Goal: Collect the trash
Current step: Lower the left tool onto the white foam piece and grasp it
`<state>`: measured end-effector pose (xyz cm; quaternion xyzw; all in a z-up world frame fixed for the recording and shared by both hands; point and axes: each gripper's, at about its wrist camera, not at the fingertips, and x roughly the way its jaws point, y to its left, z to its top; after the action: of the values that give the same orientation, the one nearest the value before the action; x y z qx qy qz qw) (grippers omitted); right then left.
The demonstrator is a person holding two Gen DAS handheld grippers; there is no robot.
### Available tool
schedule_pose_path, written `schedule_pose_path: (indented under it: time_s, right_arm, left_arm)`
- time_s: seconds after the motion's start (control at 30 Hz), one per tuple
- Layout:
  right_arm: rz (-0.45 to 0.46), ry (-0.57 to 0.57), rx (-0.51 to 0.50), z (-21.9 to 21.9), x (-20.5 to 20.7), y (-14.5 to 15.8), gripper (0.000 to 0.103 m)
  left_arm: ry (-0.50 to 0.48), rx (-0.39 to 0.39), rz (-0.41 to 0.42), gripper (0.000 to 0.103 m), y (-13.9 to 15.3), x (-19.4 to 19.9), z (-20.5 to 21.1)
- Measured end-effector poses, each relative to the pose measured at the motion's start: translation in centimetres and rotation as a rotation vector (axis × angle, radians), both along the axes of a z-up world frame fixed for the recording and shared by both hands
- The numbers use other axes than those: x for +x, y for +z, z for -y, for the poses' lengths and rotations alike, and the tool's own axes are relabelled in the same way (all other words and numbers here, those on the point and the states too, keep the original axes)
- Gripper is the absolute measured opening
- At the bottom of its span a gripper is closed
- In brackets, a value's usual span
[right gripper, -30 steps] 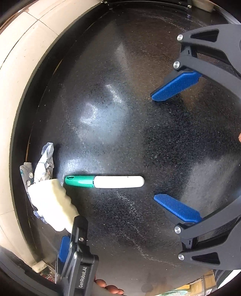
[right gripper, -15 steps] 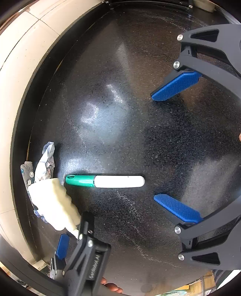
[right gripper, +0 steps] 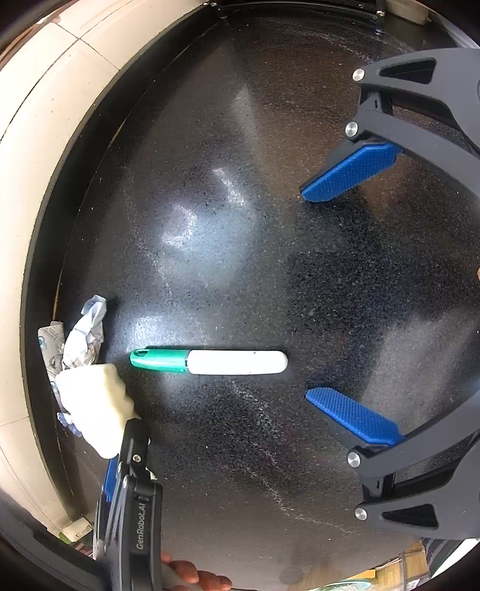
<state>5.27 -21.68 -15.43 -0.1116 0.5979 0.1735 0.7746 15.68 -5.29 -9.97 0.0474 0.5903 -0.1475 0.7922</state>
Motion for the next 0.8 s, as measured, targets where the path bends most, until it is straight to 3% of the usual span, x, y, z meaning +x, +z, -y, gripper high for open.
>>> schedule_pose_path:
  time_s: [0.03, 0.1, 0.3, 0.6, 0.8]
  right_arm:
    - [0.0, 0.0, 0.0, 0.0, 0.0, 0.0, 0.098]
    - [-0.003, -0.003, -0.002, 0.0, 0.0, 0.0, 0.098]
    - [-0.008, -0.005, -0.003, -0.1, 0.1, 0.0, 0.098]
    - [0.008, -0.024, 0.005, -1.9, 2.3, 0.1, 0.098]
    - [-0.004, 0.042, 0.0, -3.7, 3.3, 0.2, 0.098]
  left_arm:
    - [0.005, -0.037, -0.012, 0.033, 0.1, 0.0, -0.1]
    - [0.036, -0.113, -0.047, 0.032, 0.1, 0.4, -0.7]
    - [0.085, -0.145, -0.037, 0.023, 0.7, -0.3, -1.7]
    - [0.205, -0.126, 0.011, 0.023, 2.4, -3.2, -5.4]
    - [0.329, -0.101, 0.014, 0.023, 2.4, -5.6, -9.2]
